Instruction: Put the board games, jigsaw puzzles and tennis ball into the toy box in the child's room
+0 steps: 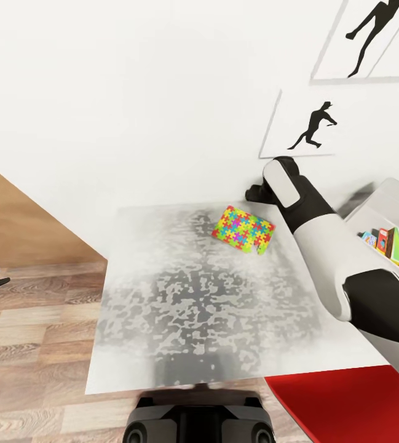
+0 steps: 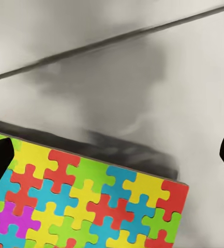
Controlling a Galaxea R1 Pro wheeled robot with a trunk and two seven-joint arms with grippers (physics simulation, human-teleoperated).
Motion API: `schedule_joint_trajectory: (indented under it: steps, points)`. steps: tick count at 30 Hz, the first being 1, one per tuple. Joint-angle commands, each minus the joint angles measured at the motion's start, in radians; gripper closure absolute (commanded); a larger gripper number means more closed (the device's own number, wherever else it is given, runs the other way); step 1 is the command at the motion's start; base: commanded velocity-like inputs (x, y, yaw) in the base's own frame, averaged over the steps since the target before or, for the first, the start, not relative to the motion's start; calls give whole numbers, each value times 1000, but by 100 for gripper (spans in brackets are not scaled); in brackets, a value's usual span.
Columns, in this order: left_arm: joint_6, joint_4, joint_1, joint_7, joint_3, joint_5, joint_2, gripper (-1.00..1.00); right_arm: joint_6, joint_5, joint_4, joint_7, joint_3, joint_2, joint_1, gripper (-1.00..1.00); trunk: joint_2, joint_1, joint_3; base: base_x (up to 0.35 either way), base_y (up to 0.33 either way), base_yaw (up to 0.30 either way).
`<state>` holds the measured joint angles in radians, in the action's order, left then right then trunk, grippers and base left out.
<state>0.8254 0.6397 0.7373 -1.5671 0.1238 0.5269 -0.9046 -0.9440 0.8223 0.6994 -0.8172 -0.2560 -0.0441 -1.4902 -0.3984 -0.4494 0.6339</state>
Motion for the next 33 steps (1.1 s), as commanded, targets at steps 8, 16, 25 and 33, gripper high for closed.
schedule_joint_trajectory:
  steps: [8, 16, 25, 33]
  points:
    - [9, 0, 1, -4, -1, -1, 0, -100, 38, 2, -6, -10, -5, 6, 0, -100, -2, -1, 4, 0, 0, 0]
    - [9, 0, 1, -4, -1, -1, 0, -100, 47, 1, -7, -10, -4, 12, -2, -100, -2, -1, 16, 0, 0, 0]
    - [9, 0, 1, -4, -1, -2, 0, -100, 51, 0, -8, -10, -4, 10, -2, -100, -2, -1, 31, 0, 0, 0]
    - [9, 0, 1, -4, -1, -1, 0, -100, 52, 0, -8, -10, -7, 6, -2, -100, -2, -1, 44, 0, 0, 0]
